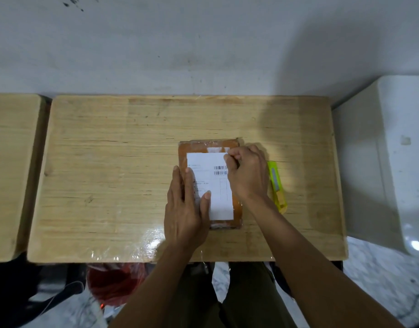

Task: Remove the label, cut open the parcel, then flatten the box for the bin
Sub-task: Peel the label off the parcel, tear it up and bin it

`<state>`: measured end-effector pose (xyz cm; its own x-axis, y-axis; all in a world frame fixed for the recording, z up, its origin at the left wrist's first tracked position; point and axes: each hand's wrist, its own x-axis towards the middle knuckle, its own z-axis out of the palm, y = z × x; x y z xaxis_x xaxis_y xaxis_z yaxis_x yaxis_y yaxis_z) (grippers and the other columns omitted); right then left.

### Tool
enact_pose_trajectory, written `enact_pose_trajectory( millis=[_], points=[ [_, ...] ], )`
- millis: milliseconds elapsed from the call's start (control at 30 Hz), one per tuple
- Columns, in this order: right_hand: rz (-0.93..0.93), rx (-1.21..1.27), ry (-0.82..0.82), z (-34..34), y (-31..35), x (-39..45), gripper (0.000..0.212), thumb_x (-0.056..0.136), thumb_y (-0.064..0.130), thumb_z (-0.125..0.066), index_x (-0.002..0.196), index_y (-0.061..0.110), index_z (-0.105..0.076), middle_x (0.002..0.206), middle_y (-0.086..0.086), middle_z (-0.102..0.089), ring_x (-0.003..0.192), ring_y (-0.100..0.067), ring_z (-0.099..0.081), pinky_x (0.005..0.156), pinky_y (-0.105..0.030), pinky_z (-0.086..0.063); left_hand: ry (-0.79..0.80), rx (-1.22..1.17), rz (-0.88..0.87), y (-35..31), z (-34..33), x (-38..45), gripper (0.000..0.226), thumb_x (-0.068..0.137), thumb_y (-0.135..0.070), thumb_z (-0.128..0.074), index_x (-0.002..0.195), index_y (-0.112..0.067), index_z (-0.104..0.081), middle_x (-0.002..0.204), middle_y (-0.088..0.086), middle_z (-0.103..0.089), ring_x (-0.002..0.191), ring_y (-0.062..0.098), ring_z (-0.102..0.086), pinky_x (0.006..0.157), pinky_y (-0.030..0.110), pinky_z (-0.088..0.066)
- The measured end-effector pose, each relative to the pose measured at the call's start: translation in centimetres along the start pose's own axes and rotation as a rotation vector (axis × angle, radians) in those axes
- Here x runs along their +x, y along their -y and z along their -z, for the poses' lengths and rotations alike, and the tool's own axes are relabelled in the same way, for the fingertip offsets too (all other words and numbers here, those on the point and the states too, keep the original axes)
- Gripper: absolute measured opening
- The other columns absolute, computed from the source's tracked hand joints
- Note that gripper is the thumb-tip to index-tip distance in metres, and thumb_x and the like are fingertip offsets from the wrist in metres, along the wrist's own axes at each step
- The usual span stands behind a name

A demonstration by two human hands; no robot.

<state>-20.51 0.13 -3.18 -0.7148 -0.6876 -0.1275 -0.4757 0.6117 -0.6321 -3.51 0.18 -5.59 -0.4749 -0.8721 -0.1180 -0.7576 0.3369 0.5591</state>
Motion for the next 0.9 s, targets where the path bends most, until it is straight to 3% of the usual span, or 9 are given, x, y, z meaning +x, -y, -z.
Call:
enact_pose_trajectory(
  millis=[100,267,400,500,633,900],
  points=[
    [0.008,-0.036,0.018,0.1,0.2,0.4,0.011,0.094,0.023,-0.061,0.089,0.016,-0.068,0.097,-0.004,-0.063,0.102,-0.026,-0.054,0.073,-0.039,-0.05,0.003,0.004,0.006,0.0,0.0,0.0,0.071,0.102,-0.048,-0.039,0.16,-0.022,-0.008,0.168,0.008,-0.001,0.149,0.032,-0.023,0.105,0.049,-0.047],
    [0.093,-0.21,0.096,0.4,0.4,0.8,0.012,0.095,0.012,-0.051,0.101,0.01,-0.062,0.109,-0.009,-0.06,0.109,-0.029,-0.05,0.083,-0.04,-0.046,0.009,0.012,0.032,0.0,0.0,0.0,0.071,0.101,-0.051,-0.036,0.16,-0.026,-0.005,0.169,0.005,0.0,0.15,0.029,-0.022,0.101,0.051,-0.05],
    [0.189,-0.29,0.155,0.5,-0.1,0.6,0.02,0.083,0.001,-0.055,0.1,0.011,-0.055,0.106,-0.009,-0.056,0.103,-0.029,-0.049,0.082,-0.038,-0.043,0.009,0.01,0.038,-0.1,0.0,0.0,0.072,0.101,-0.051,-0.036,0.161,-0.025,-0.005,0.169,0.006,0.0,0.15,0.029,-0.021,0.103,0.05,-0.048],
    [0.24,-0.319,0.166,0.7,-0.4,0.1,0.017,0.086,0.005,-0.054,0.101,0.012,-0.054,0.105,-0.007,-0.055,0.101,-0.027,-0.048,0.08,-0.038,-0.041,0.009,0.013,0.036,-0.1,0.1,0.0,0.072,0.101,-0.051,-0.036,0.161,-0.024,-0.006,0.168,0.008,-0.002,0.15,0.03,-0.021,0.104,0.05,-0.047],
    [0.209,-0.135,0.1,0.6,-0.8,-0.4,0.011,0.099,0.019,-0.046,0.098,0.013,-0.055,0.101,-0.004,-0.057,0.099,-0.024,-0.048,0.08,-0.033,-0.038,0.014,0.01,0.033,0.0,0.0,0.0,0.073,0.101,-0.052,-0.036,0.161,-0.024,-0.005,0.168,0.008,-0.001,0.15,0.03,-0.021,0.103,0.052,-0.048],
    [0.151,0.026,0.119,0.5,-1.2,0.7,0.012,0.093,0.023,-0.062,0.101,0.015,-0.06,0.099,0.002,-0.057,0.099,-0.017,-0.049,0.074,-0.027,-0.036,0.015,0.005,0.023,0.2,0.1,0.0,0.074,0.101,-0.05,-0.038,0.161,-0.024,-0.005,0.168,0.009,-0.002,0.149,0.031,-0.023,0.104,0.052,-0.047]
  ],
)
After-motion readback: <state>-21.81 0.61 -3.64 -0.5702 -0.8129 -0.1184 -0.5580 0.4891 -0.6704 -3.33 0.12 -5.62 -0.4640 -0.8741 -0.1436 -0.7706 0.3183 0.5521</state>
